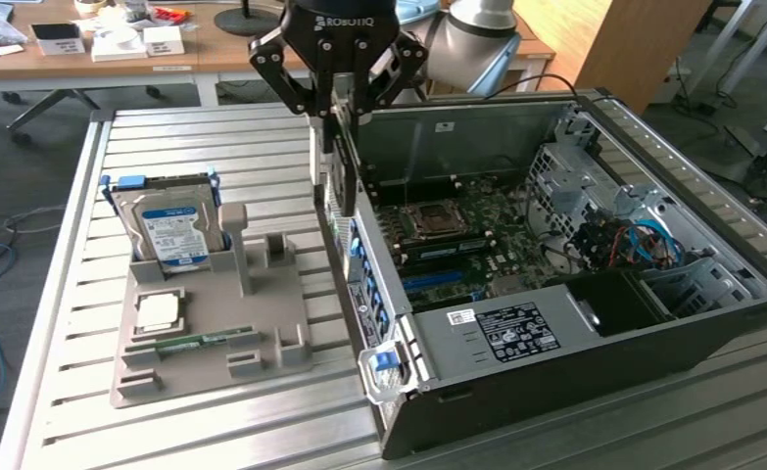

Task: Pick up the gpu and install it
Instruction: 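Pick up the gpu and move the gpu toward the slot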

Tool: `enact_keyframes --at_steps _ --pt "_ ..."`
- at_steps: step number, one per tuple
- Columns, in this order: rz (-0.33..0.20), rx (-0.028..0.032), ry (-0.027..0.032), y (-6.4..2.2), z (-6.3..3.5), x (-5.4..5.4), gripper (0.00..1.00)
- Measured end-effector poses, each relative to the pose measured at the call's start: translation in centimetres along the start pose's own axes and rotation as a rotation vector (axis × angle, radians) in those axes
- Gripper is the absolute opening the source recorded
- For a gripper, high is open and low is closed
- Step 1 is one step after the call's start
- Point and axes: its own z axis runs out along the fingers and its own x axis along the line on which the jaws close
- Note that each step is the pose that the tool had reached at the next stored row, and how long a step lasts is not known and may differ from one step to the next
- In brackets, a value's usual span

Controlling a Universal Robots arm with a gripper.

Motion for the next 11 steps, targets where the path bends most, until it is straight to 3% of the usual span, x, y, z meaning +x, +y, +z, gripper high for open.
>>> enact_keyframes --at_steps 11 --pt "0.000 0.0000 0.0000 0.13 0.07 -2.6 0.27"
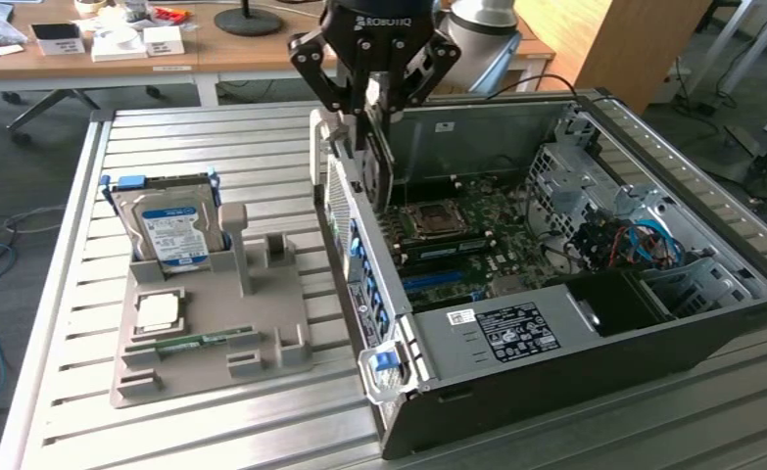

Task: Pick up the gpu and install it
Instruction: 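Pick up the gpu and move the gpu toward the slot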

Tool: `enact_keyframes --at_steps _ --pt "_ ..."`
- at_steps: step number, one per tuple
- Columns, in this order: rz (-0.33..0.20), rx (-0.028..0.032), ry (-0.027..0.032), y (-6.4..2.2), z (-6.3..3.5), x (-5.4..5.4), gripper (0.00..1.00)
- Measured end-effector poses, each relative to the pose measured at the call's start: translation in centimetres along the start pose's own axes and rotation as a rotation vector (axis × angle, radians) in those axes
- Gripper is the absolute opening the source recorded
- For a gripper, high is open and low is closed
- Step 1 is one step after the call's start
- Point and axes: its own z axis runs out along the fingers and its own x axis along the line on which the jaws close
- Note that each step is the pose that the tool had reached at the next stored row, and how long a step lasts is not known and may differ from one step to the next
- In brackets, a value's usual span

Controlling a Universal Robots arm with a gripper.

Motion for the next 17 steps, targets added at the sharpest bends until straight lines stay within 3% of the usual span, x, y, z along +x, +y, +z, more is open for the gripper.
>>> enact_keyframes --at_steps 17 --pt "0.000 0.0000 0.0000 0.39 0.15 -5.6 0.27"
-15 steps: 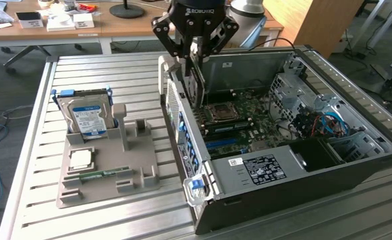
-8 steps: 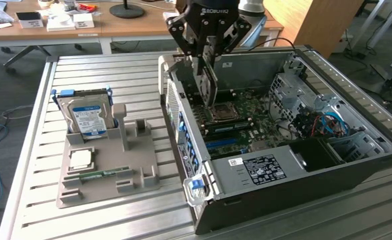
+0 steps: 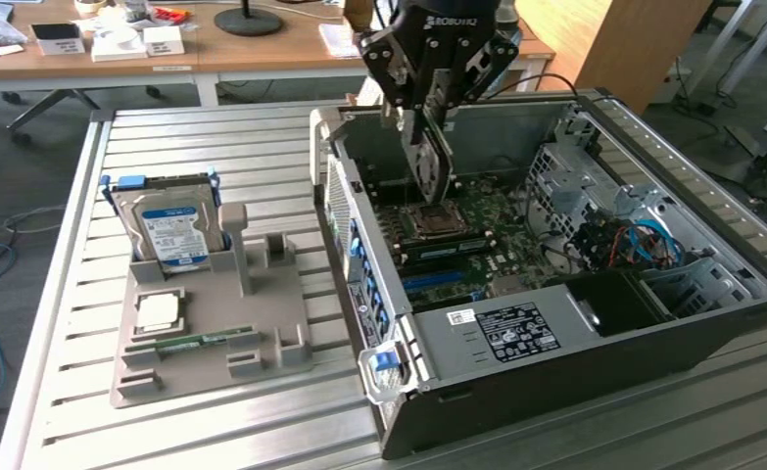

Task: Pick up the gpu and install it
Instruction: 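Pick up the gpu and move the gpu toward the slot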

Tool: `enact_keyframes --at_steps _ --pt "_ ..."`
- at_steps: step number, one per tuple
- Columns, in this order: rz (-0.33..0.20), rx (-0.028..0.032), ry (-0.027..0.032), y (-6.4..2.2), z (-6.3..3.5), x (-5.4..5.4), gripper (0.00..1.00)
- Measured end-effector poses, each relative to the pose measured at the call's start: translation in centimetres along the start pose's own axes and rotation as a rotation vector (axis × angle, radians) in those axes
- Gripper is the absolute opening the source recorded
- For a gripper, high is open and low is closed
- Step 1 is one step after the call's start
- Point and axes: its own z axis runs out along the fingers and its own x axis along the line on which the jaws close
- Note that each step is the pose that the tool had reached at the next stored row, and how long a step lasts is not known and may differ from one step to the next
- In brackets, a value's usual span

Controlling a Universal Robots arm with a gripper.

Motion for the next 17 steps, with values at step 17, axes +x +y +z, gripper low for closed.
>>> enact_keyframes --at_steps 17 --pt "0.000 0.0000 0.0000 0.47 0.15 -5.3 0.27"
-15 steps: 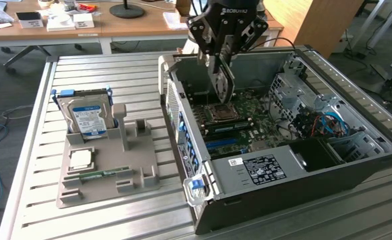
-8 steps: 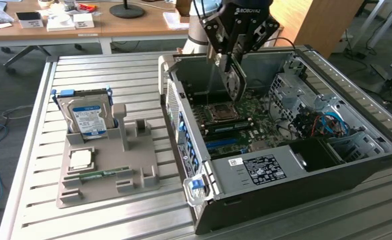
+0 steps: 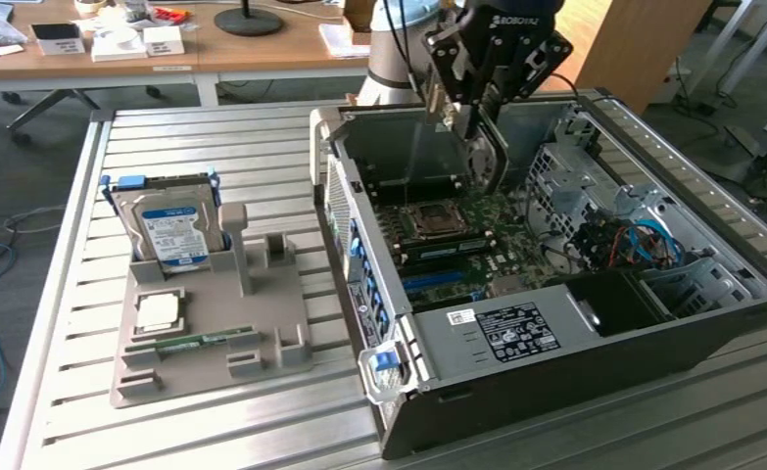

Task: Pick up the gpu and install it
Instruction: 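Pick up the gpu and move the gpu toward the slot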

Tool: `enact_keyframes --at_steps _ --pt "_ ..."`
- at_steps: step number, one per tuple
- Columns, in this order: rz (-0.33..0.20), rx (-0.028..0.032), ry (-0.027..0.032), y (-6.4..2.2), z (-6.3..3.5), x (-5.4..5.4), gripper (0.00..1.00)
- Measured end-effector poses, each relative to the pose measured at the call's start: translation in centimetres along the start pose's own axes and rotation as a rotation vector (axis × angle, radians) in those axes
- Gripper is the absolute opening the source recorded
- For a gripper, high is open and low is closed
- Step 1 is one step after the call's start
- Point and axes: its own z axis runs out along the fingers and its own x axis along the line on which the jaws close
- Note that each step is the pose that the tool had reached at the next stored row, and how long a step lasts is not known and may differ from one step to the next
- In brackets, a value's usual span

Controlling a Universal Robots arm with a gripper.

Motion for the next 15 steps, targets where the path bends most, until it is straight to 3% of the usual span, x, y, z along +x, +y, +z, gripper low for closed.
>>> enact_keyframes --at_steps 15 --pt "0.000 -0.0001 -0.0001 0.29 0.14 -5.4 0.27"
